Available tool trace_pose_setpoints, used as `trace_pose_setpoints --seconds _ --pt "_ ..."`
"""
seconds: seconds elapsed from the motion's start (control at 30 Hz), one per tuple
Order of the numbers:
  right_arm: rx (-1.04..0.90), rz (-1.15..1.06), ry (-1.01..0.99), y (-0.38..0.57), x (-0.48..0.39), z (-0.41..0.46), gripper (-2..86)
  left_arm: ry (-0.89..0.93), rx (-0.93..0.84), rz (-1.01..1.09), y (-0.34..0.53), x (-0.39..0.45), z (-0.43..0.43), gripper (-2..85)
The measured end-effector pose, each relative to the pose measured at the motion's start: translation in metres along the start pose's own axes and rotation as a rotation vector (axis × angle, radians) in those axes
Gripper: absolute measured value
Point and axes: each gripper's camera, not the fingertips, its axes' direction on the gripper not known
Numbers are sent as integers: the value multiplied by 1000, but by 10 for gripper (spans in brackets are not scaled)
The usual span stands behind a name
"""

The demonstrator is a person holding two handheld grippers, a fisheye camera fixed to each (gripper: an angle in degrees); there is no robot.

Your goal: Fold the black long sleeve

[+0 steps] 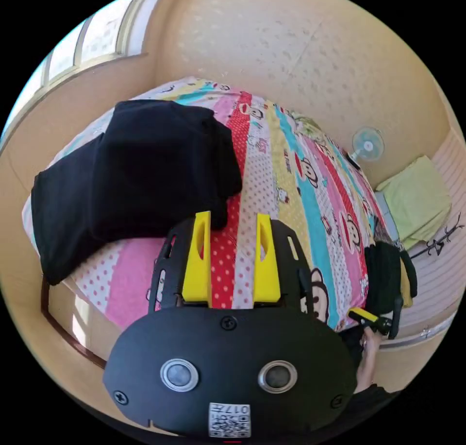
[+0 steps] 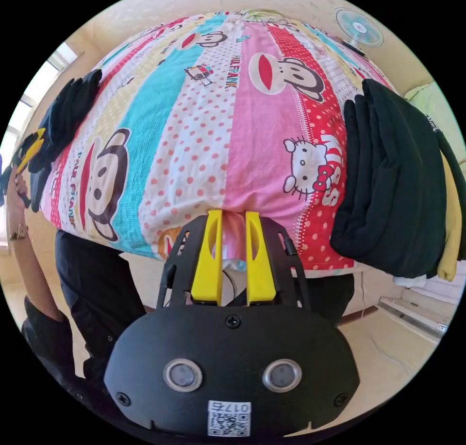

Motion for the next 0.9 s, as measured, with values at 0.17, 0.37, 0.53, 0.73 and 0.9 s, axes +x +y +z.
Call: trace_pose_setpoints --seconds 0.17,0.37,0.53,0.73,0.9 --pt "-9 9 -8 -19 -7 19 81 -100 -182 -139 -84 -26 77 91" --pt "69 21 -9 -19 -16 36 79 -36 -51 149 -25 64 1 37" --pt "74 16 -1 -28 -20 46 79 128 -132 451 102 132 -57 36" --pt "43 20 -10 -44 -16 54 81 277 -582 291 167 125 10 65" --pt "100 12 1 -40 -15 58 80 236 -427 374 132 200 -18 80"
